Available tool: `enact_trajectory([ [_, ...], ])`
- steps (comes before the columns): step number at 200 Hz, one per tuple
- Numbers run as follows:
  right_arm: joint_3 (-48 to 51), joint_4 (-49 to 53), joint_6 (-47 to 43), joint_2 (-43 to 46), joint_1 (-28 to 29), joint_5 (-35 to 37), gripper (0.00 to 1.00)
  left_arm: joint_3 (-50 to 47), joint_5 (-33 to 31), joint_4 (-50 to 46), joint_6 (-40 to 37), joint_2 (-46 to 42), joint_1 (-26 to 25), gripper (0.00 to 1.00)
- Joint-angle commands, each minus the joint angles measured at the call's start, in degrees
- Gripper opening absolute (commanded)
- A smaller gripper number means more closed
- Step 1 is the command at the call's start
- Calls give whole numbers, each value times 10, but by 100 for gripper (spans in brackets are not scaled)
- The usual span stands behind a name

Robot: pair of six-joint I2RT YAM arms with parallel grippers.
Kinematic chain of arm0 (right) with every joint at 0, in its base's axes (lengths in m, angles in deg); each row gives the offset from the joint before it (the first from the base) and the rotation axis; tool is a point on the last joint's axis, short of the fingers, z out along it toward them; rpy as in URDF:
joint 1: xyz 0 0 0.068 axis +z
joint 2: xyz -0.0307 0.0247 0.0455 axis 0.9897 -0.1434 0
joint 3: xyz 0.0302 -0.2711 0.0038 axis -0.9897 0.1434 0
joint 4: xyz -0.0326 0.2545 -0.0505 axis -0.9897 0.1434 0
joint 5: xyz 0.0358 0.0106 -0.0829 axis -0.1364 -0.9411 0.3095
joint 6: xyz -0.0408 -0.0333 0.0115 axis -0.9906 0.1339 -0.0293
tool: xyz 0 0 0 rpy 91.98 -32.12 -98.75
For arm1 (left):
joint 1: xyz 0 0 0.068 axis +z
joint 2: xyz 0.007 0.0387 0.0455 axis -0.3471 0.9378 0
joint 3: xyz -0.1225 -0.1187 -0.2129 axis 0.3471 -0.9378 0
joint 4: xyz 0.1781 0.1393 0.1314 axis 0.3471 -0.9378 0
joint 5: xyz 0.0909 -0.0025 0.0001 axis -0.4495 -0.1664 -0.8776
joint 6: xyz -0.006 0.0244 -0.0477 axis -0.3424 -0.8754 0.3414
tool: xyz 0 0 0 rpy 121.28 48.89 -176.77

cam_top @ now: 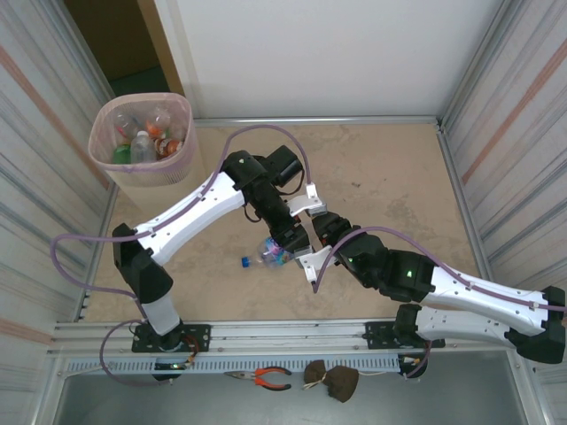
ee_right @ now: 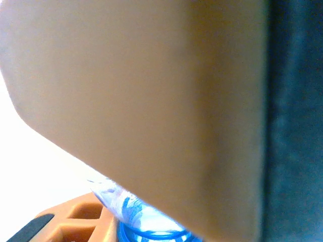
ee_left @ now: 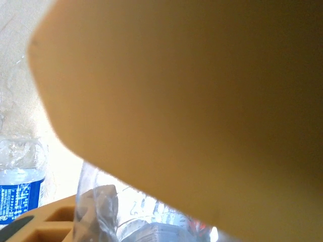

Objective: Put the plastic bottles in the bin

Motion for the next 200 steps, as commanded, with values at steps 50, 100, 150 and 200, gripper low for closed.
enact_trajectory([
  [50, -21, 47, 46, 37, 9, 6, 67, 3, -25, 9, 3, -33, 29, 46],
  [100, -21, 61, 119, 60, 7, -5, 72, -33, -61, 73, 31, -107, 102, 47],
  [150, -19, 69, 213, 74, -1, -19, 72, -21, -92, 94, 51, -170, 213, 46],
  [200, -15, 71, 242, 73, -4, -30, 72, 72, -85, 81, 65, -170, 374, 45],
])
